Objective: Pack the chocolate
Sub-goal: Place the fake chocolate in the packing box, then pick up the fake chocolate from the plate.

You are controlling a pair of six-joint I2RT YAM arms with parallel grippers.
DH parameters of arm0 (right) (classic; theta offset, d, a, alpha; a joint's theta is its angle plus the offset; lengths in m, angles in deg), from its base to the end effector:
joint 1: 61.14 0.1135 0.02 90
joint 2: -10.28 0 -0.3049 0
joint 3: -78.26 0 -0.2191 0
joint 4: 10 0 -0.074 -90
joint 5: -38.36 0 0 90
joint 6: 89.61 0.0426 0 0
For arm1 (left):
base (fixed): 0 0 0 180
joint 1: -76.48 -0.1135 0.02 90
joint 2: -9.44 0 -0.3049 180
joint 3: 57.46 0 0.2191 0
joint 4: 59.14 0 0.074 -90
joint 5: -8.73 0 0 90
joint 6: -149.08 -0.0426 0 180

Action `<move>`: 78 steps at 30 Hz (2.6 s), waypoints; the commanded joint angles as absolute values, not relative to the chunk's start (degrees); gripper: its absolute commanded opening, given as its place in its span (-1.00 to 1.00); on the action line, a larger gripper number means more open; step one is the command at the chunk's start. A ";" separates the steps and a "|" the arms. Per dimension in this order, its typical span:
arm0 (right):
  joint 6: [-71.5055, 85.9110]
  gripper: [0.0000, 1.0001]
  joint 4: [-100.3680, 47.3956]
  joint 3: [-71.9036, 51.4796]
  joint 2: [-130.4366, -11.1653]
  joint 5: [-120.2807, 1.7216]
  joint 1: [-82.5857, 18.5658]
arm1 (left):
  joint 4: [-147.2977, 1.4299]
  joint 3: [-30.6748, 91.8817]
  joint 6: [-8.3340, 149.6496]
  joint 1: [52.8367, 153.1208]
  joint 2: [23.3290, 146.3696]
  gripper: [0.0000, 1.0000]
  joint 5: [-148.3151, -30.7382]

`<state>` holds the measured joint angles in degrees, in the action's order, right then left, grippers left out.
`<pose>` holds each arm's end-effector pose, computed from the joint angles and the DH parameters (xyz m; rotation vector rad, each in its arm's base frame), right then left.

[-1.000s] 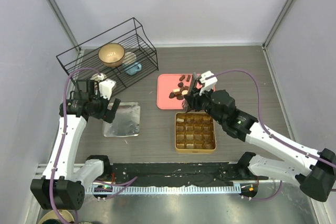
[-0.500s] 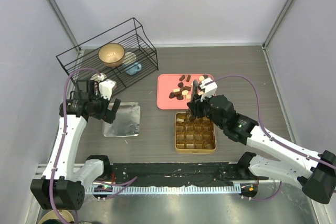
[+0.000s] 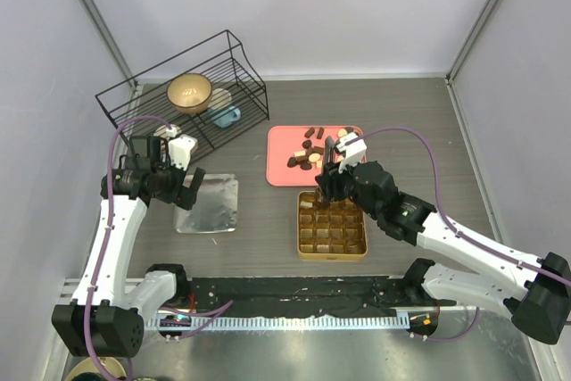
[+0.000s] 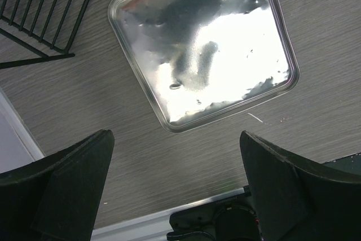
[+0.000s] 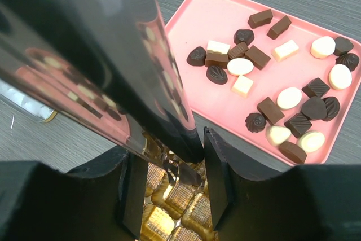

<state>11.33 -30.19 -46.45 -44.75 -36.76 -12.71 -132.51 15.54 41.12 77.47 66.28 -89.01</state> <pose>0.1227 0.1219 0.3251 -0.4515 1.8788 0.4498 0.1265 -0.0079 0.3320 0.4709 2.5127 -0.0600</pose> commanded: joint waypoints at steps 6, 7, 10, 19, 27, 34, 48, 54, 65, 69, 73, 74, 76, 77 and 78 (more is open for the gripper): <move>11.38 -0.07 -26.24 -44.72 -43.69 -36.61 -12.27 | -132.08 16.88 41.59 77.27 64.73 0.99 -88.82; 11.29 -0.07 -26.24 -44.54 -43.77 -36.52 -12.18 | -132.17 16.88 41.59 77.27 64.73 0.99 -88.74; 10.59 -0.11 -24.15 -43.31 -43.86 -36.17 -12.18 | -132.25 16.97 41.59 77.27 64.73 0.99 -88.65; 2.95 -0.26 -19.66 -31.81 -55.01 -34.41 -12.36 | -131.99 17.50 41.50 77.27 65.43 0.99 -88.38; 2.14 -0.28 -14.03 -19.77 -73.71 -42.22 -18.41 | -131.46 17.85 41.24 77.27 67.10 1.00 -87.60; 4.52 -0.28 -11.13 -13.87 -85.06 -48.91 -22.11 | -131.38 18.20 40.71 77.27 68.42 0.99 -86.19; 6.36 -0.14 -5.59 -11.23 -93.86 -50.85 -23.69 | -131.29 18.37 40.10 77.27 69.12 0.99 -85.57; 6.45 -0.07 -3.83 -10.09 -96.50 -53.04 -24.13 | -131.55 17.94 39.30 77.27 68.51 0.99 -84.25; 6.54 -0.03 -1.37 -14.03 -97.48 -52.34 -25.01 | -132.34 18.55 39.04 77.27 68.33 0.99 -83.81; 6.45 -0.03 -1.20 -16.67 -96.25 -51.90 -25.19 | -132.52 18.64 39.04 77.27 68.16 0.99 -83.90; 6.63 -0.03 -0.49 -19.66 -94.58 -51.90 -25.36 | -132.78 18.81 39.04 77.27 67.80 0.99 -83.90; 6.72 -0.03 -0.40 -20.19 -94.23 -49.99 -25.28 | -132.87 18.90 38.95 77.27 67.72 0.99 -83.82; 6.80 -0.03 0.12 -22.03 -93.17 -49.62 -25.28 | -133.04 19.17 38.86 77.27 67.63 0.99 -83.99; 7.07 -0.03 0.30 -22.65 -92.82 -49.44 -25.28 | -133.22 19.25 38.86 77.27 67.63 0.99 -83.99; 7.15 -0.03 0.47 -23.78 -92.38 -49.01 -25.28 | -133.40 19.52 38.95 77.27 67.63 0.99 -83.90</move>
